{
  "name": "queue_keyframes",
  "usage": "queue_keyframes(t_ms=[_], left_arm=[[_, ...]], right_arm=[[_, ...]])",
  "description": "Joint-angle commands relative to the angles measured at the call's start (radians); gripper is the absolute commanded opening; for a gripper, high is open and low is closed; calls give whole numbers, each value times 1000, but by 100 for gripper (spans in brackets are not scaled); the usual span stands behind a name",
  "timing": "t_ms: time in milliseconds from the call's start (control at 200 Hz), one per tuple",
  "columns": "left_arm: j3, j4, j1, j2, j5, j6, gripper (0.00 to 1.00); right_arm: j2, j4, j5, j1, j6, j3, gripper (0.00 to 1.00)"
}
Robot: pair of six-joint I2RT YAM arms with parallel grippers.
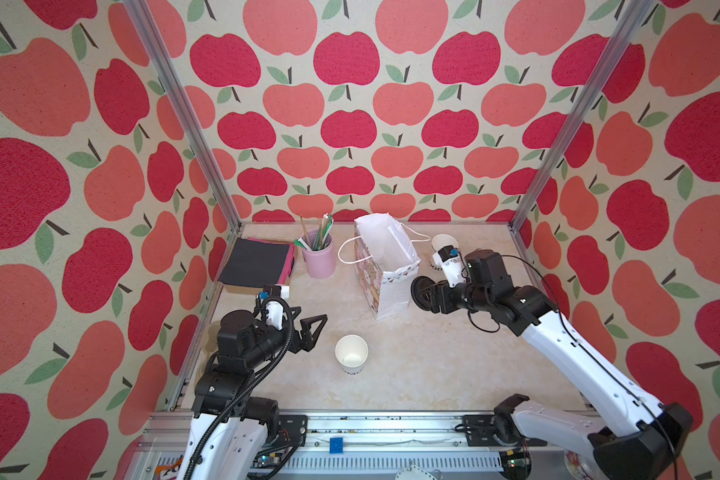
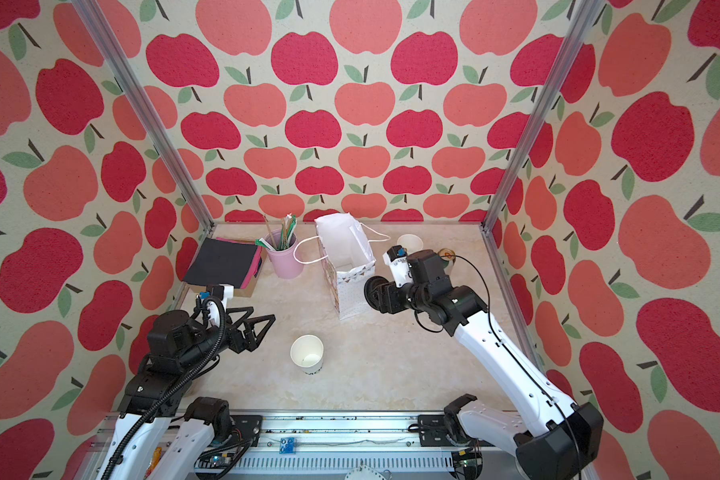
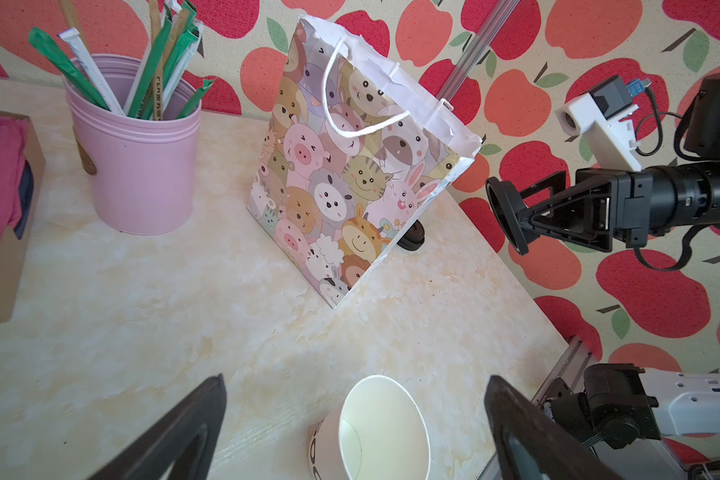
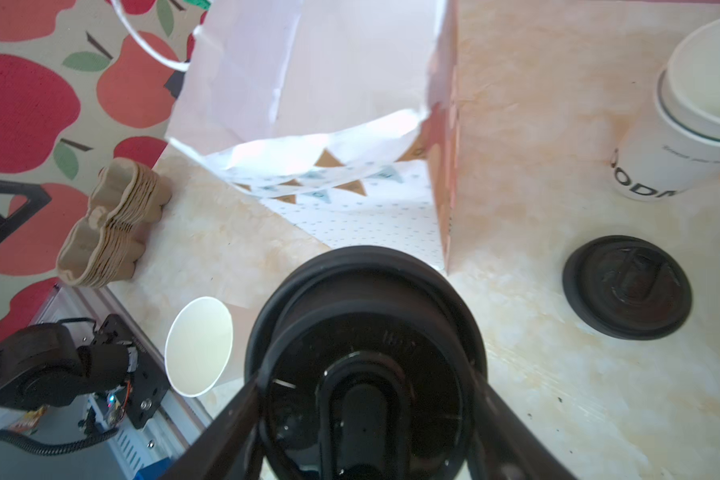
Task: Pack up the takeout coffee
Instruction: 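Swing the black lid with the right gripper over the white cup nearest the robot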
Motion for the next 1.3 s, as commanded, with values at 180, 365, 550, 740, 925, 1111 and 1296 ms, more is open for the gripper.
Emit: queue_keyframes(t_ms=[180,365,550,740,925,1111,1296], left_arm=[[-12,15,7,-18,2,6,99],[-12,13,7,-23,-10,6,99],[-21,18,6,-41,-29,5,99],[-22,7,8,-54,-69,5,99],[-16,-17,8,-56,-122,8,99],[-11,-43,8,-53,-178,9,99],[-4,-66,9,-53,-225,9,99]], right_arm=[[137,-57,78,255,-74,129,66],[234,-90,107,359,-103,195,66],[320,-118,108,425,-129,237,66],[400,-145,128,475,-155,285,66],[478,-155,124,507,-171,335,65],[547,-187,132,539,-190,386,65],[595,-213,155,539,-199,416,64]])
